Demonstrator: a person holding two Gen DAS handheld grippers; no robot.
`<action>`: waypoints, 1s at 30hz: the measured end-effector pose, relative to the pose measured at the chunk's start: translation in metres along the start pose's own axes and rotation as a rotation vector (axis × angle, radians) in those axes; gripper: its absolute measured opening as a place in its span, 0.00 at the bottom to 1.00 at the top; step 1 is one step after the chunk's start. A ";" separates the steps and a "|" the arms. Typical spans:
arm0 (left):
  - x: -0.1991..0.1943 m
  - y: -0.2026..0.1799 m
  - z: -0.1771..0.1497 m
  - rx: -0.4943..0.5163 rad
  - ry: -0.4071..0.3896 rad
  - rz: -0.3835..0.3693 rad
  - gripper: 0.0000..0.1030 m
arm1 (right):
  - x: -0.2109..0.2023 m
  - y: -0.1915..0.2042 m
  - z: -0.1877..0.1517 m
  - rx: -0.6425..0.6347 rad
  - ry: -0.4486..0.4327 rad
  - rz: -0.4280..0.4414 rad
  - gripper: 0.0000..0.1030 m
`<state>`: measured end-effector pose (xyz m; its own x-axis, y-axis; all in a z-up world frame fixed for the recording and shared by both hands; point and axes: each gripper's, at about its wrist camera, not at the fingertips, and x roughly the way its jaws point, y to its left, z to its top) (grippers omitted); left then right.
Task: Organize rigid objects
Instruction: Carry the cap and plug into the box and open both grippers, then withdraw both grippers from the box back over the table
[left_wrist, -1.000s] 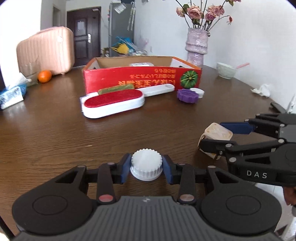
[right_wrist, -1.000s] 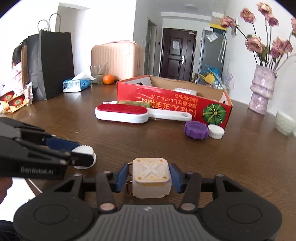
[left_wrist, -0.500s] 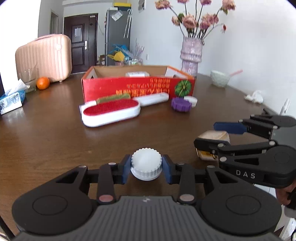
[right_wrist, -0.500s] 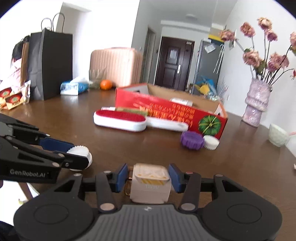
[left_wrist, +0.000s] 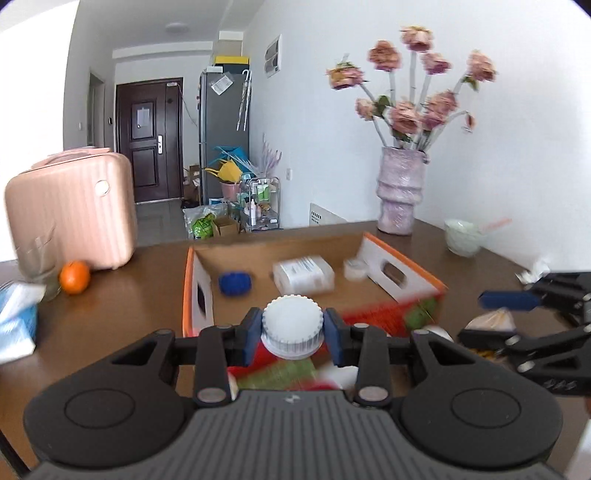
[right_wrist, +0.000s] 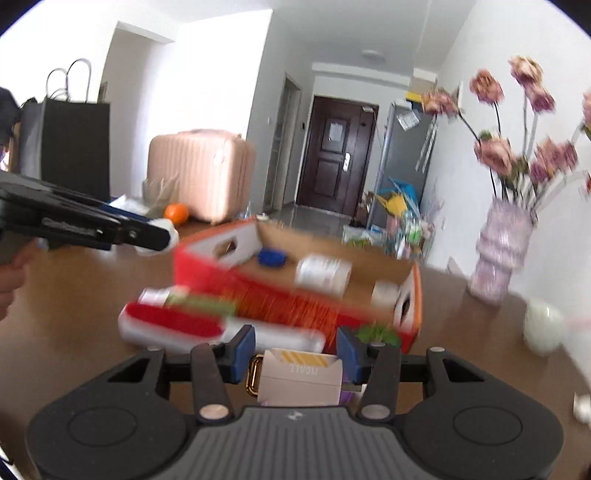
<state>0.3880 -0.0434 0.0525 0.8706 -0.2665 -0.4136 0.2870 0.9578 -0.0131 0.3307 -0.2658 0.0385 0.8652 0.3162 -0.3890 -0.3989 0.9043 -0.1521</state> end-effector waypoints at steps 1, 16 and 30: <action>0.020 0.009 0.011 -0.003 0.019 -0.001 0.35 | 0.011 -0.008 0.013 -0.009 -0.011 -0.002 0.46; 0.191 0.077 0.022 -0.019 0.175 0.092 0.67 | 0.221 -0.079 0.036 0.088 0.183 -0.011 0.43; 0.182 0.054 0.011 0.016 0.162 0.093 0.85 | 0.214 -0.085 0.010 0.055 0.174 -0.072 0.53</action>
<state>0.5663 -0.0409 -0.0133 0.8184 -0.1548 -0.5534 0.2157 0.9754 0.0462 0.5525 -0.2724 -0.0230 0.8233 0.2001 -0.5312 -0.3167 0.9386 -0.1372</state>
